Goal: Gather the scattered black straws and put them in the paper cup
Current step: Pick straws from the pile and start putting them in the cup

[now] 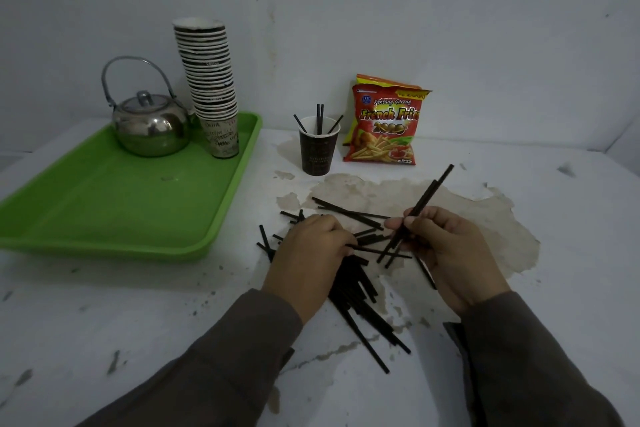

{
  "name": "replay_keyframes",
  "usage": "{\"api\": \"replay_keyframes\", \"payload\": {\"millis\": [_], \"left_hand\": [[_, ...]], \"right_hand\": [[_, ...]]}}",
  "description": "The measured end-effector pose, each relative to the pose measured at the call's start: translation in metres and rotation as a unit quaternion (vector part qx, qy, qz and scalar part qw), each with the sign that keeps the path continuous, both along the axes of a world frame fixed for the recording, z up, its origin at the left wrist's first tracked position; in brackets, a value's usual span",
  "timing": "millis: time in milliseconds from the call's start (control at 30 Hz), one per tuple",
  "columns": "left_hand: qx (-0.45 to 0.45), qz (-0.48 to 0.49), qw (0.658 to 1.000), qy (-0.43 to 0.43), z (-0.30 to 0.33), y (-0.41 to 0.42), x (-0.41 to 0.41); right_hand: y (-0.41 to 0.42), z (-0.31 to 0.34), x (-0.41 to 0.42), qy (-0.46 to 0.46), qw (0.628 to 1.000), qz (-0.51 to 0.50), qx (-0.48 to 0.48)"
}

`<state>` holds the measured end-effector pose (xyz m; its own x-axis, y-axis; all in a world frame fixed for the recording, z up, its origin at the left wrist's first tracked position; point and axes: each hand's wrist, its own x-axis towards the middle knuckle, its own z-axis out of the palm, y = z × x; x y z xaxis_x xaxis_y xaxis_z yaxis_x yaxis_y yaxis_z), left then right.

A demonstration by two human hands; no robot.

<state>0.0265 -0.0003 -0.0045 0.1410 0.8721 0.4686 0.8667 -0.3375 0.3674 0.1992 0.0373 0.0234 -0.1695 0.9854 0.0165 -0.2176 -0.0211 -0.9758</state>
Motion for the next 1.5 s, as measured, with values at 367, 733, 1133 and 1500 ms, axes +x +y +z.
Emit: {"api": "replay_keyframes", "payload": {"millis": [367, 733, 1133, 1500], "left_hand": [[-0.007, 0.063, 0.979, -0.192, 0.012, -0.007, -0.023], [-0.019, 0.045, 0.898, -0.437, 0.021, -0.004, -0.029], [0.06, 0.028, 0.926, -0.371, 0.114, 0.089, -0.065], [0.001, 0.109, 0.959, -0.261, 0.092, 0.167, -0.075]], "right_hand": [[0.004, -0.001, 0.007, 0.12, 0.991, -0.056, 0.002], [-0.002, -0.01, -0.018, -0.128, 0.984, -0.077, 0.102], [0.098, 0.079, -0.078, -0.275, 0.928, -0.07, 0.241], [0.163, 0.055, -0.131, -0.299, 0.925, -0.111, 0.205]]}}
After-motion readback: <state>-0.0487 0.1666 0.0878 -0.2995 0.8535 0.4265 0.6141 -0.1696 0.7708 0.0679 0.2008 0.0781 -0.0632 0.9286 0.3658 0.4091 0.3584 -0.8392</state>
